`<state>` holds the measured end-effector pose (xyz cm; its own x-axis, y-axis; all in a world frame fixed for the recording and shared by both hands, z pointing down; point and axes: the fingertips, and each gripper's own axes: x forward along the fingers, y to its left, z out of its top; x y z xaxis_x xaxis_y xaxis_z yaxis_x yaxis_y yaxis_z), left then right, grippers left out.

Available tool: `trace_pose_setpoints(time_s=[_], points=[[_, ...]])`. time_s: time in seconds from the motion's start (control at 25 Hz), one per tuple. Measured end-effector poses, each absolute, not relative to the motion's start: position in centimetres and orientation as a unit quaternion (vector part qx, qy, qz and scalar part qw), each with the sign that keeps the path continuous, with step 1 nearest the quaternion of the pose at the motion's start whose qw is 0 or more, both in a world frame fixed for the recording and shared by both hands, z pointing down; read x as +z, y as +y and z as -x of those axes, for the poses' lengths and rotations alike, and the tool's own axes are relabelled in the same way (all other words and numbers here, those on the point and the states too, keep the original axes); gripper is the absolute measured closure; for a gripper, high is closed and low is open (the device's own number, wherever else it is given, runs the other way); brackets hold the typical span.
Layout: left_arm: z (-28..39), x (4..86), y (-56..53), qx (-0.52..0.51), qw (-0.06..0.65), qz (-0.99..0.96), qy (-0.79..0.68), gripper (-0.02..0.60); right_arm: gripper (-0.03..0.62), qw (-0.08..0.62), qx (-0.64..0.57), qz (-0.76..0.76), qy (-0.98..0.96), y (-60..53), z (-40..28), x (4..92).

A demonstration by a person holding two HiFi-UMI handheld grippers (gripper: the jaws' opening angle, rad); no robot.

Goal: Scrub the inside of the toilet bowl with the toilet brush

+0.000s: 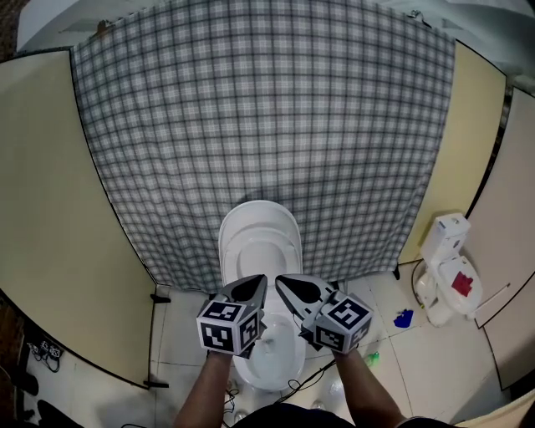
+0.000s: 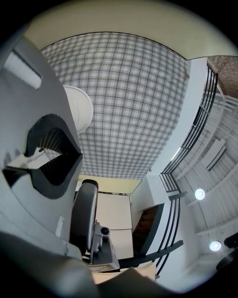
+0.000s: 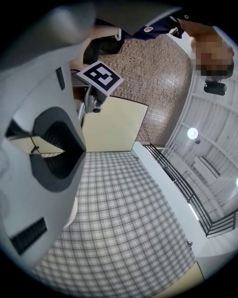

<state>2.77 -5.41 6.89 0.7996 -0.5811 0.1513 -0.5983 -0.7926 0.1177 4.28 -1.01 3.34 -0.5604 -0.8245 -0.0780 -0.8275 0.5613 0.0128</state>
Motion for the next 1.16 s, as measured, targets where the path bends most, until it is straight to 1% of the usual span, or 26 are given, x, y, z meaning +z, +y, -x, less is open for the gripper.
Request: trace_pose_setpoints(time_s=[0.2,0.64,0.88,1.0,1.16], points=[[-3.7,5.2,-5.0,0.059,0.096,-0.941,-0.319,0.577,0.592,0.026,0.009,0.461,0.887,-0.7,-5.2,1.8],[-2.3,7.3,-1.8,0.044,0.087,-0.946,-0.31,0.577,0.592,0.032,0.03,0.468,0.883,3.0,-4.2,4.0],[-3.6,4.8,-5.4,0.062,0.108,-0.942,-0.31,0.577,0.592,0.026,0.002,0.459,0.888,-1.1,-5.0,1.1],[-3.1,5.8,-6.1,0.063,0.111,-0.944,-0.306,0.577,0.592,0.02,-0.001,0.462,0.887,-1.9,-4.5,2.2],[-2.7,8.1,-5.8,0.053,0.096,-0.95,-0.293,0.577,0.592,0.016,0.02,0.474,0.88,-1.7,-3.8,4.9]])
